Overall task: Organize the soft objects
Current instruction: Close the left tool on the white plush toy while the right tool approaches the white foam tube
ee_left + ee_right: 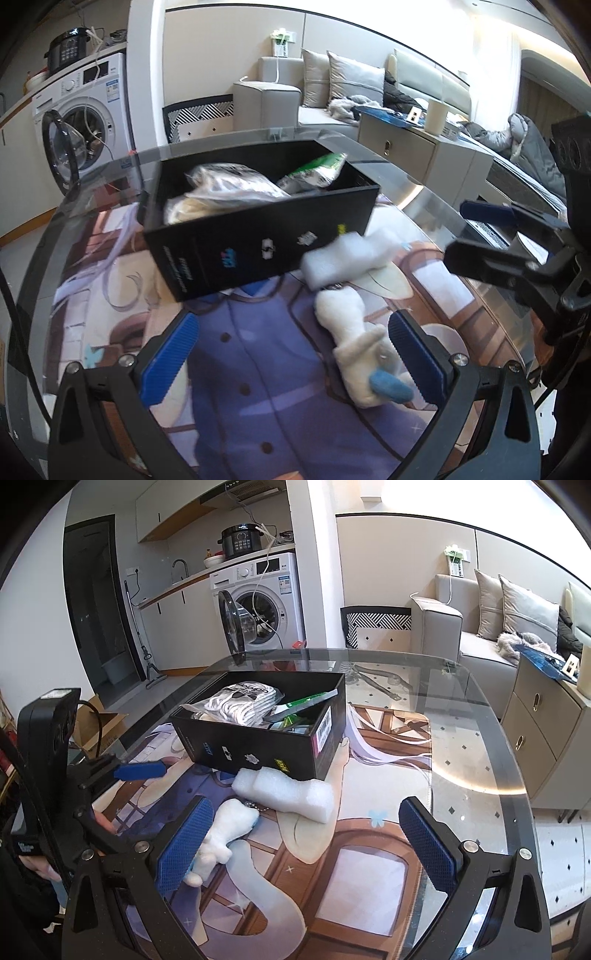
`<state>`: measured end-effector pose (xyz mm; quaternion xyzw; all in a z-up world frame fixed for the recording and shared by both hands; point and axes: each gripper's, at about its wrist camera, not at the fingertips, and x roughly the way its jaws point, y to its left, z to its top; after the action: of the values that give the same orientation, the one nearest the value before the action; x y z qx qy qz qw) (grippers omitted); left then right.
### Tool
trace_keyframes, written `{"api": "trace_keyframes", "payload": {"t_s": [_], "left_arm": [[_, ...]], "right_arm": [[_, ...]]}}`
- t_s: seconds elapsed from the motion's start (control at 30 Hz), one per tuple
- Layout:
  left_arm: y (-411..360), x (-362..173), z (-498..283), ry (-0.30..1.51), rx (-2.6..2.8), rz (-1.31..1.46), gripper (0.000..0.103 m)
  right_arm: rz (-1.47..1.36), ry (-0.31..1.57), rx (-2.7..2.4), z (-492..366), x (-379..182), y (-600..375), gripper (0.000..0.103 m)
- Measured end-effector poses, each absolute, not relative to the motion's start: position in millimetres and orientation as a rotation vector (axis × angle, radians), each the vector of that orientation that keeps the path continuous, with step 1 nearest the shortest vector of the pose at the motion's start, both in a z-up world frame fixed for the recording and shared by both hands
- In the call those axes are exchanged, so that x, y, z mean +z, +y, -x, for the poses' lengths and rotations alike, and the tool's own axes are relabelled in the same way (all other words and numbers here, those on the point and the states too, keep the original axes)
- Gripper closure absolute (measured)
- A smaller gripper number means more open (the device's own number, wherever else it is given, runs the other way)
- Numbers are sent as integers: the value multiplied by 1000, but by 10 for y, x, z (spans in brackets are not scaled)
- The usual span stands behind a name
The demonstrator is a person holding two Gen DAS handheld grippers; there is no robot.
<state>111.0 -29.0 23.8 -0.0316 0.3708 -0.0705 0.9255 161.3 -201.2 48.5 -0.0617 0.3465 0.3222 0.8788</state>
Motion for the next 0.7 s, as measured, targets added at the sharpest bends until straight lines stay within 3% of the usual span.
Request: {"api": "trace_keyframes", "payload": {"t_s": [0.7], "left_arm": [[-604, 54, -1156, 863, -192, 52, 0]], "right_arm": [[126, 751, 641, -1682, 404, -2095, 1]]}}
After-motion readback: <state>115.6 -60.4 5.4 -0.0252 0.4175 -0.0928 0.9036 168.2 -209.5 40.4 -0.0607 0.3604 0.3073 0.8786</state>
